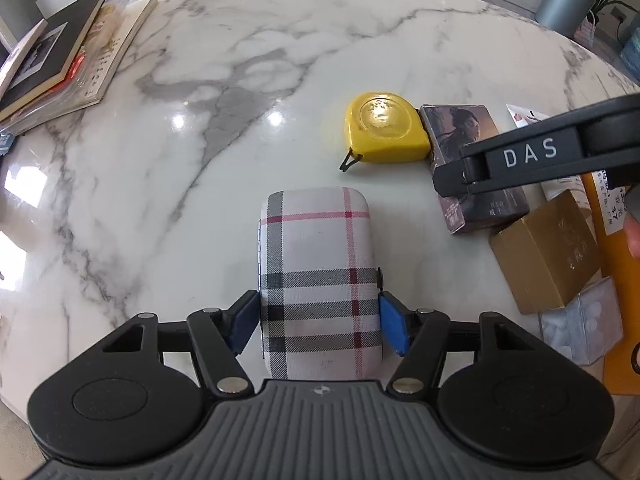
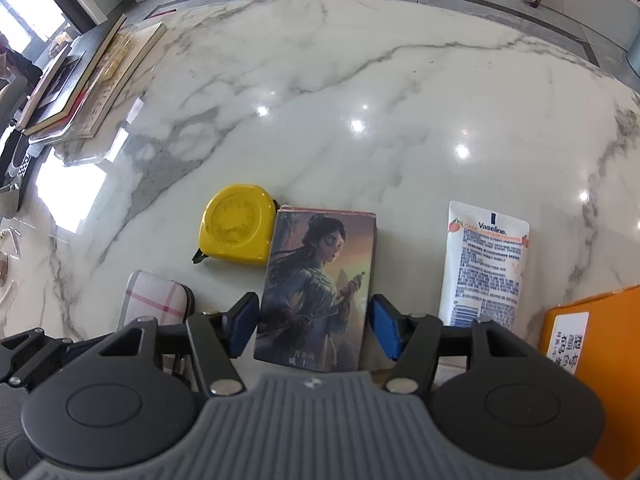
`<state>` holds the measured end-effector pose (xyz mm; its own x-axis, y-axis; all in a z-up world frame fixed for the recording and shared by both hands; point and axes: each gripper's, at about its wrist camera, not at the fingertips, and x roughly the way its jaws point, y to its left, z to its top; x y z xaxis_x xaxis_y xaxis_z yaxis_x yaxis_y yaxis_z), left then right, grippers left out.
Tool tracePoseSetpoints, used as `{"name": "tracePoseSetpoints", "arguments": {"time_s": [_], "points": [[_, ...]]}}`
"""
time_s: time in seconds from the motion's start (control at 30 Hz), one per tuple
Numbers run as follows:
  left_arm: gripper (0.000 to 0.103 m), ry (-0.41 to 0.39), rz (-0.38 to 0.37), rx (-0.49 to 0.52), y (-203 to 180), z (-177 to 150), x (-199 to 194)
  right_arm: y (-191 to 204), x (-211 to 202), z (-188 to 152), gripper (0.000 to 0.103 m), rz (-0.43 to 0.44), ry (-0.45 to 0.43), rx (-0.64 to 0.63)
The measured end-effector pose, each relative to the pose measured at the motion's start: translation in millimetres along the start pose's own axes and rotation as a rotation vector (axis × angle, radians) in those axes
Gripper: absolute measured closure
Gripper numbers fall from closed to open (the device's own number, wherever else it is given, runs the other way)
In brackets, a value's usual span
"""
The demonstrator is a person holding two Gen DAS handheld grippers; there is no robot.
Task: Organize rigid objects
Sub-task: 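Grasp the plaid case with the left gripper while the right grasps the portrait card box, then lift the plaid case and portrait card box and carry them over the orange box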
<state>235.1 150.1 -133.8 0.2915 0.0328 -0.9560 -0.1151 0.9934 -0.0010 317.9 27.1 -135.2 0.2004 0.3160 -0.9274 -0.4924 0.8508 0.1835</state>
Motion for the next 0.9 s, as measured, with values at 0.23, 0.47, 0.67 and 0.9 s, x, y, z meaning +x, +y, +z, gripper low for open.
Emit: {"name": "tracePoseSetpoints", "arguments": {"time_s": [0.23, 0.47, 0.67, 0.9], "points": [[0.031, -0.071, -0.012, -0.062, 9, -1, -15, 0, -6, -6, 0.043, -0.002, -0.026, 0.007], [0.031, -0.100, -0.080, -0.140, 18, -9, -28, 5, -32, -12, 0.043, 0.019, -0.085, 0.007], [0.031, -0.112, -0.119, -0.185, 21, -21, -47, 9, -57, -21, 0.044, 0.048, -0.129, 0.006], [0.031, -0.159, -0.146, -0.190, 15, -25, -82, 12, -92, -36, 0.044, 0.082, -0.187, 0.007]]}}
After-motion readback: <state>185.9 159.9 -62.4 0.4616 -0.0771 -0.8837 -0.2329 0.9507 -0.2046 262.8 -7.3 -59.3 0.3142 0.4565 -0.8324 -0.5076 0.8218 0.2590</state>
